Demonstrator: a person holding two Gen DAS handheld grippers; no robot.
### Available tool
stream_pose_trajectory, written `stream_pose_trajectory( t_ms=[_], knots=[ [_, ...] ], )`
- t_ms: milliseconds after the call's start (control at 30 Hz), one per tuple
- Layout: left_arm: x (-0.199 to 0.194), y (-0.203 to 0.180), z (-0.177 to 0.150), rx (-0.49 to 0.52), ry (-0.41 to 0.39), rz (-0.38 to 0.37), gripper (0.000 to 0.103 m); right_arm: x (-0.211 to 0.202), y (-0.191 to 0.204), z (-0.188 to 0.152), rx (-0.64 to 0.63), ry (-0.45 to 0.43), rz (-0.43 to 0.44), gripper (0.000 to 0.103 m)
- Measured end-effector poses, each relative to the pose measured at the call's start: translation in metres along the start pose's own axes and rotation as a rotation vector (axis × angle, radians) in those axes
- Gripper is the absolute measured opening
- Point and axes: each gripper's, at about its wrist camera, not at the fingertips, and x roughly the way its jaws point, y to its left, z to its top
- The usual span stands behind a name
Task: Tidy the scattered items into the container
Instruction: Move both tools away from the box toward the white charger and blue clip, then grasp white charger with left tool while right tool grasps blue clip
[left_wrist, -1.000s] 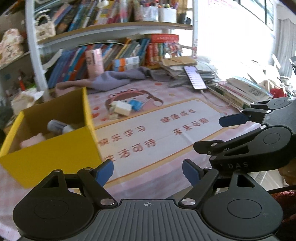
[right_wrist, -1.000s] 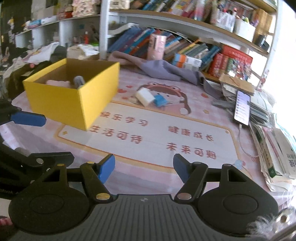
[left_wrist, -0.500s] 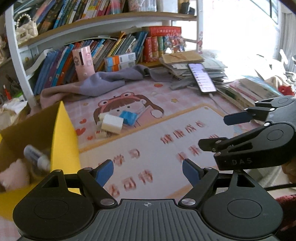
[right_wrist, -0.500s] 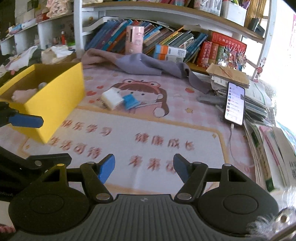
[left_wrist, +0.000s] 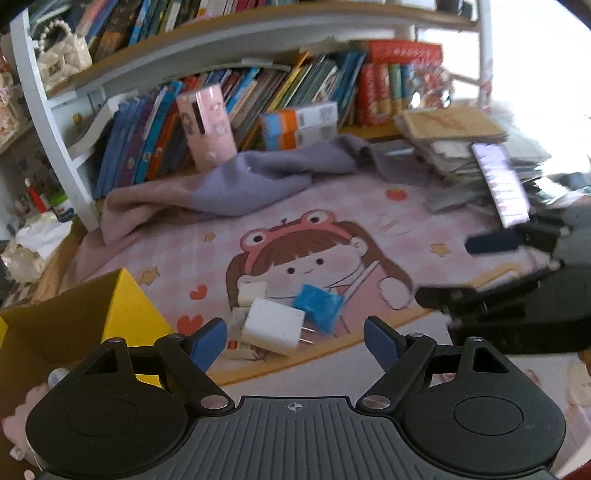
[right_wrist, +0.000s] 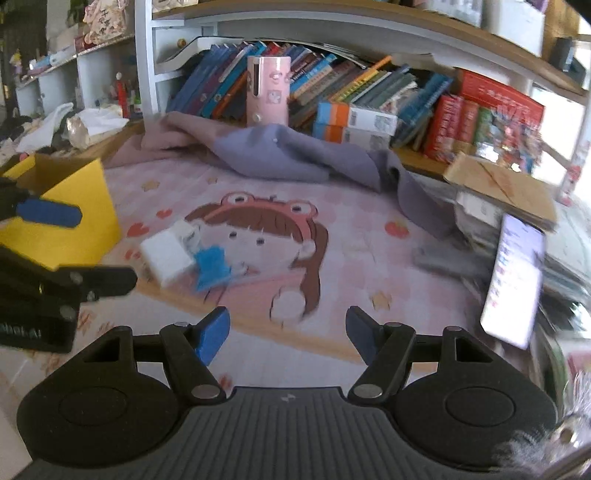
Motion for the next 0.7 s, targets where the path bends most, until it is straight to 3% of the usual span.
stream_pose_trajectory(
  t_ms=[133,333,467,667,700],
  knots=[
    [0.028,-0.001,0.005,0.016,0.055,0.038,0.083,0.036,-0.004,0.022,-0.05,-0.007,0.073,0.065],
    [0.053,-0.003,0.004,0.051,0.115,0.069,0.083,0.084,0.003,0.045,-0.091,0.06,0.22,0.061],
    [0.068,-0.003,0.004,0.064,0.151,0.097,0.083,0.105,0.016,0.045,-0.142,0.122,0.284,0.045],
    [0.078,-0.005,0.002,0.07,0.17,0.103,0.083,0.123,0.024,0.044,-0.158,0.177,0.333,0.04],
    [0.08,-0.006,0.002,0.075,0.171,0.103,0.083,0.124,0.023,0.043,-0.154,0.176,0.35,0.03]
  ],
)
